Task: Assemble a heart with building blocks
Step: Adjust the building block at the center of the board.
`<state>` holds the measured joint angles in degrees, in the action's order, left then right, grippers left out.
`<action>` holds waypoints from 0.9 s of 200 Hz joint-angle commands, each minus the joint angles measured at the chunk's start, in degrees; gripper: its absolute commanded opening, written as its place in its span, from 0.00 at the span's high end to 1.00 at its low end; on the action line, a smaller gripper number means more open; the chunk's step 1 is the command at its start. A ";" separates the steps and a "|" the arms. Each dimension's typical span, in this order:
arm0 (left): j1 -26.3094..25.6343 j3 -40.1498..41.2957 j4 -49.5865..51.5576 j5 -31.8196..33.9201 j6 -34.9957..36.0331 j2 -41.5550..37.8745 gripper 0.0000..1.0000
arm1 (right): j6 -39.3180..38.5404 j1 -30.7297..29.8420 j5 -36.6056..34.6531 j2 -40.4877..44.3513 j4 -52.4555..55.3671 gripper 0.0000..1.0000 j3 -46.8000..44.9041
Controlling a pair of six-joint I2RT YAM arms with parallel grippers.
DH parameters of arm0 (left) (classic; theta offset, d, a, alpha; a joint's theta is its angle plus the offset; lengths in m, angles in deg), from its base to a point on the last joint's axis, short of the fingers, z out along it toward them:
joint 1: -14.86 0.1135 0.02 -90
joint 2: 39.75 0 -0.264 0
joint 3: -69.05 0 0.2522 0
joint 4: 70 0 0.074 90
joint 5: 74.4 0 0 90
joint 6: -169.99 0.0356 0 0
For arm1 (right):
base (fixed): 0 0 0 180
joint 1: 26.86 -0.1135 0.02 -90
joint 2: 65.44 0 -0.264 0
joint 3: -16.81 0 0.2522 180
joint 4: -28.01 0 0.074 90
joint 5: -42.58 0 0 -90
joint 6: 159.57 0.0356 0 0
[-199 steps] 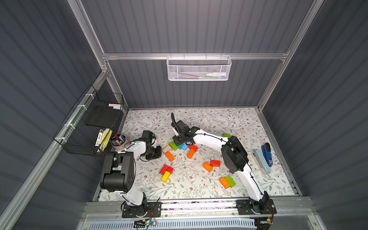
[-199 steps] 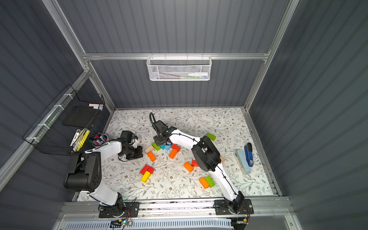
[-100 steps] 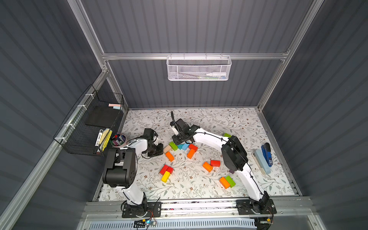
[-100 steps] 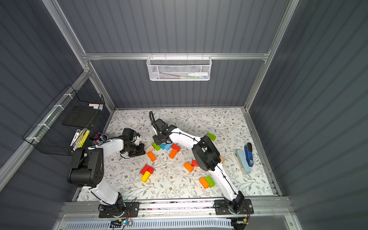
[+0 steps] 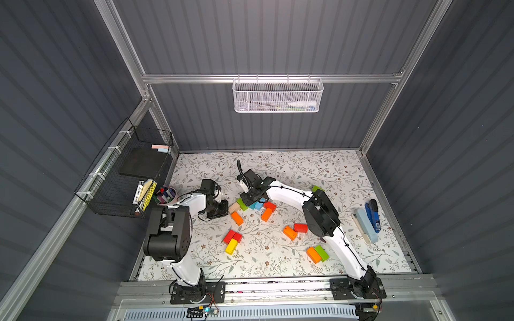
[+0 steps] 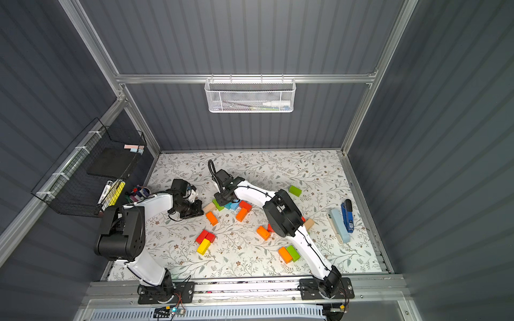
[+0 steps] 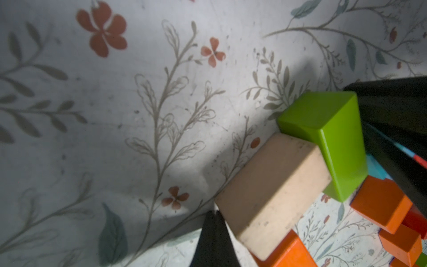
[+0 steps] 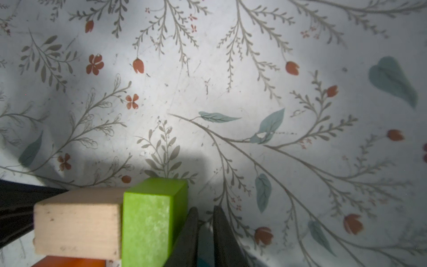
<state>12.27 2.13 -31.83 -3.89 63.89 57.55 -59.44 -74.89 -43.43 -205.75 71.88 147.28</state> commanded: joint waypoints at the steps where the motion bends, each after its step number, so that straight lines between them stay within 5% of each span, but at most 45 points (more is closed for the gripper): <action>1: -0.31 -1.41 1.46 1.21 0.71 0.24 1.00 | -1.35 0.13 -0.04 0.44 1.88 0.83 1.53; 69: 0.19 -0.90 5.16 4.71 0.10 -4.39 0.98 | -4.28 0.13 -3.24 7.80 1.05 0.82 -2.15; 127: 8.22 -2.31 6.33 3.02 2.34 -10.08 0.96 | -3.12 -2.74 2.53 18.76 -3.84 0.72 -17.99; 180: 9.01 -1.63 1.70 7.15 2.21 -19.91 0.70 | -2.80 -8.77 0.87 19.76 -5.13 0.52 -21.80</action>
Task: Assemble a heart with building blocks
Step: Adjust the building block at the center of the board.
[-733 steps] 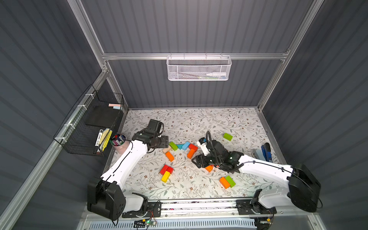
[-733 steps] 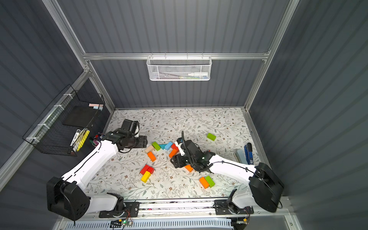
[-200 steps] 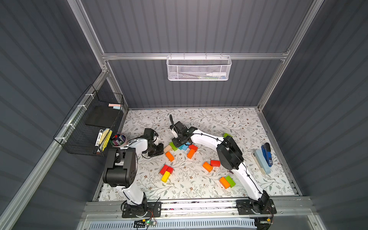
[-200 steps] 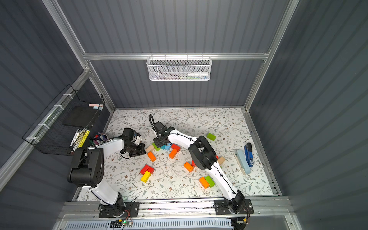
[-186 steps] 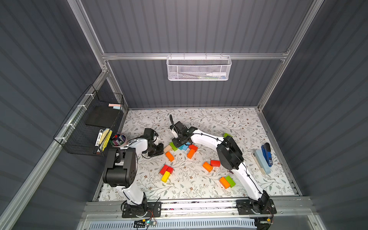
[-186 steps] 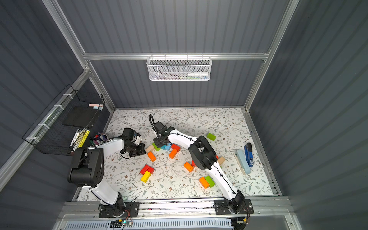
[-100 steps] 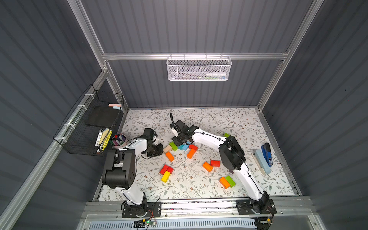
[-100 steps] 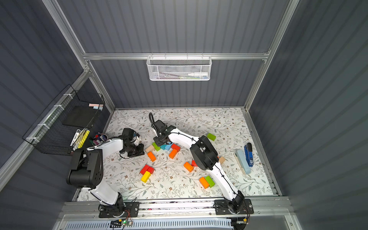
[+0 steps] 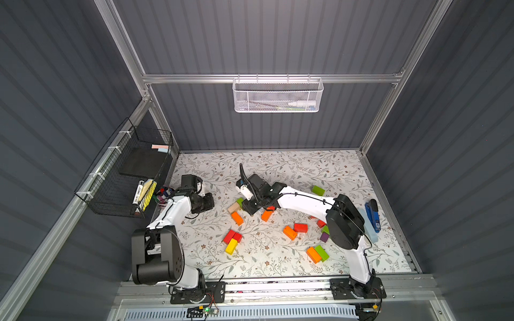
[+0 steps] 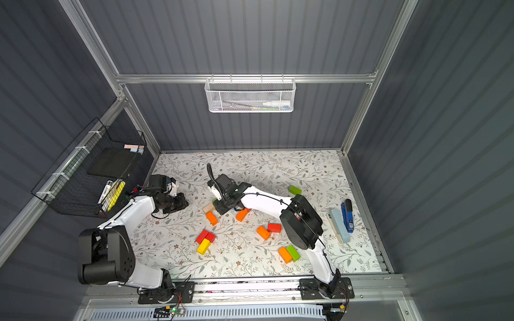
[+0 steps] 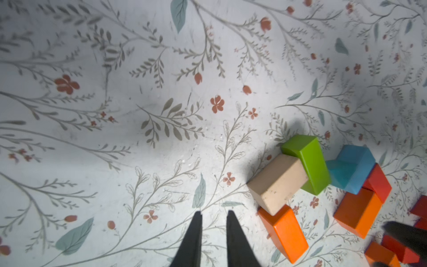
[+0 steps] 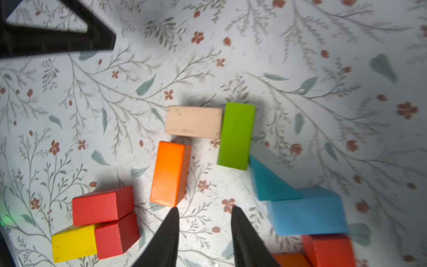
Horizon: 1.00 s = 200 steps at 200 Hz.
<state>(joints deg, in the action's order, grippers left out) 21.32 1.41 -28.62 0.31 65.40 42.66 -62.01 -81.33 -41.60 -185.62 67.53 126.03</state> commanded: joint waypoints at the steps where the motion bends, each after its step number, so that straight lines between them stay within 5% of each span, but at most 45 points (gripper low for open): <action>1: -0.04 -0.93 -1.51 3.15 0.70 -5.02 0.70 | -0.15 -2.40 -1.07 -0.43 -0.79 0.51 -0.55; 26: 0.09 -0.05 -2.28 5.42 0.28 -7.57 0.63 | 1.53 -3.51 -2.33 -1.79 -0.61 0.44 0.24; 84: 0.13 0.07 -2.47 5.12 0.15 -8.53 0.60 | 3.17 -4.41 -8.26 -6.01 2.54 0.45 4.16; 200: 0.13 0.38 -2.74 3.80 0.15 -8.48 0.59 | 2.96 -5.29 -4.94 -8.30 1.05 0.46 5.87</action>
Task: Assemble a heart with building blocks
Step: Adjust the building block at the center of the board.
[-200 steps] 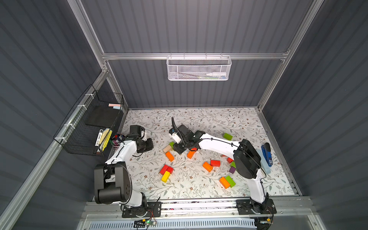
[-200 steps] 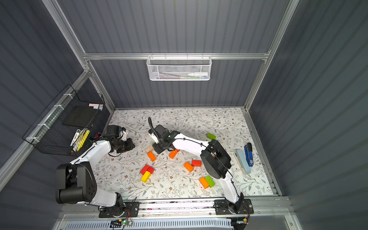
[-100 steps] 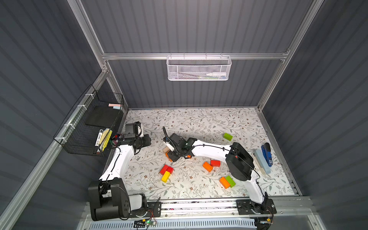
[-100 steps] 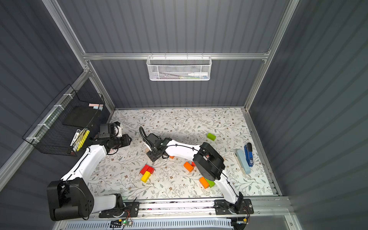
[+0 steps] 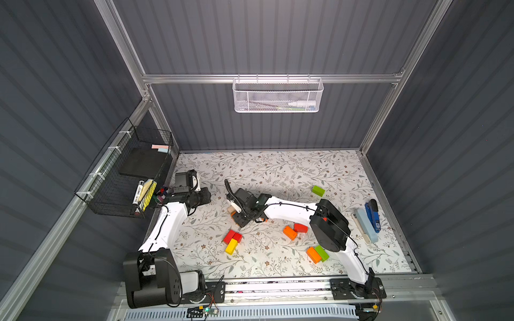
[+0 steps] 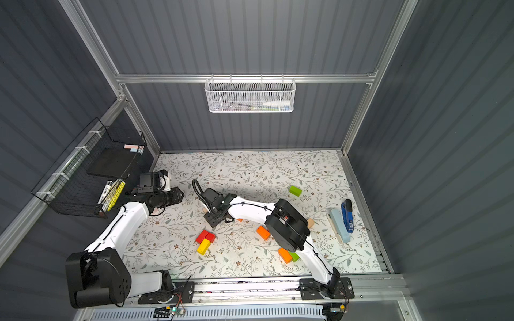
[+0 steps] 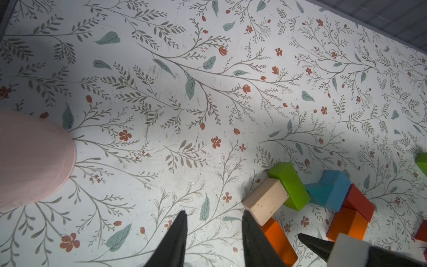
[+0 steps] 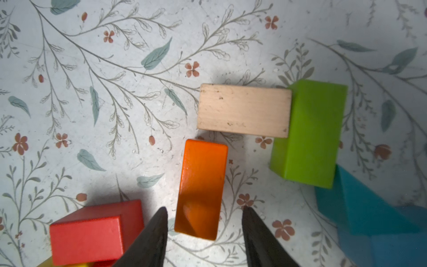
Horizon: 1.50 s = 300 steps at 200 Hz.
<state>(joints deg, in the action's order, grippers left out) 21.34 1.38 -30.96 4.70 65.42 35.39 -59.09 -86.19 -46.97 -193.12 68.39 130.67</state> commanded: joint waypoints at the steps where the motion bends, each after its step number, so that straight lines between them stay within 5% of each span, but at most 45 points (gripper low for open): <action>1: 0.11 0.44 -0.40 -0.61 0.10 -1.17 0.59 | 0.05 -0.43 0.39 -0.81 0.20 0.46 1.24; 180: 0.11 0.78 -0.58 -2.05 0.15 -1.05 0.59 | 0.35 -0.43 -2.12 -4.67 2.13 0.67 5.80; 219: 0.11 0.77 -0.71 -2.11 0.09 -0.87 0.59 | 0.38 -0.48 -0.84 -4.14 1.62 0.57 4.96; 300: 0.11 0.68 -0.84 -2.64 0.24 -0.60 0.59 | 0.20 -0.51 -0.85 -5.20 1.99 0.53 4.94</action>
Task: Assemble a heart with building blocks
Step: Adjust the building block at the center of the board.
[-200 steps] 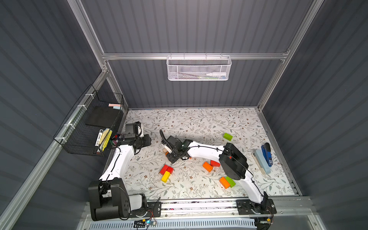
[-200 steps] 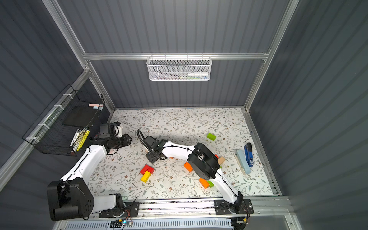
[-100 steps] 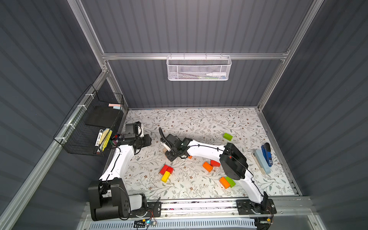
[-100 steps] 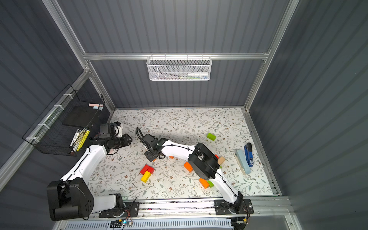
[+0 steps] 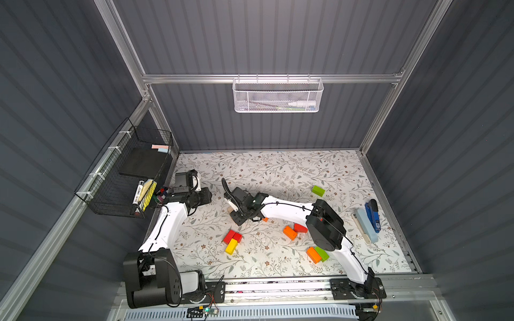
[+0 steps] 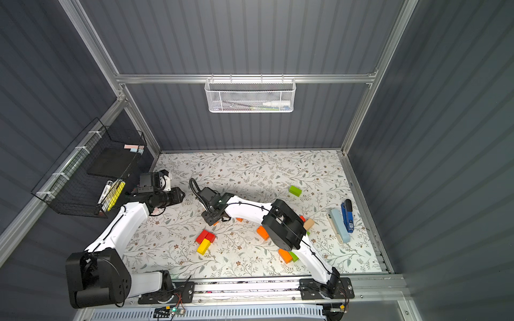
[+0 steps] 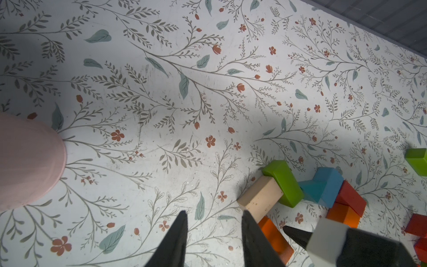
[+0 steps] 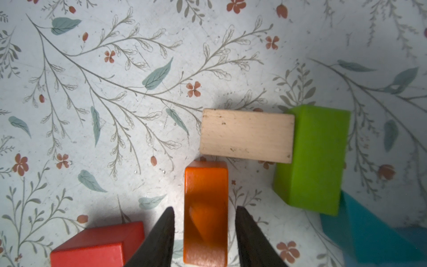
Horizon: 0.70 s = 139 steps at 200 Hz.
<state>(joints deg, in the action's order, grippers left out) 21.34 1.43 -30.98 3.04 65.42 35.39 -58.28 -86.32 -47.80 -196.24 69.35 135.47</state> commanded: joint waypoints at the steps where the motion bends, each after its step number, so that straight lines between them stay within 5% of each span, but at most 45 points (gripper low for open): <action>1: 0.11 0.62 -0.82 -0.93 0.24 -0.60 0.59 | -0.63 -0.39 0.01 -2.08 1.05 0.53 0.17; 139: 0.11 0.75 -0.82 -0.93 0.38 -0.85 0.60 | -0.50 -0.39 -1.85 -2.62 0.99 0.66 0.61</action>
<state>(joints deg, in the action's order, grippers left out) 21.34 1.45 -30.98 2.76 65.42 35.39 -58.43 -86.32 -48.15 -199.11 69.52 135.50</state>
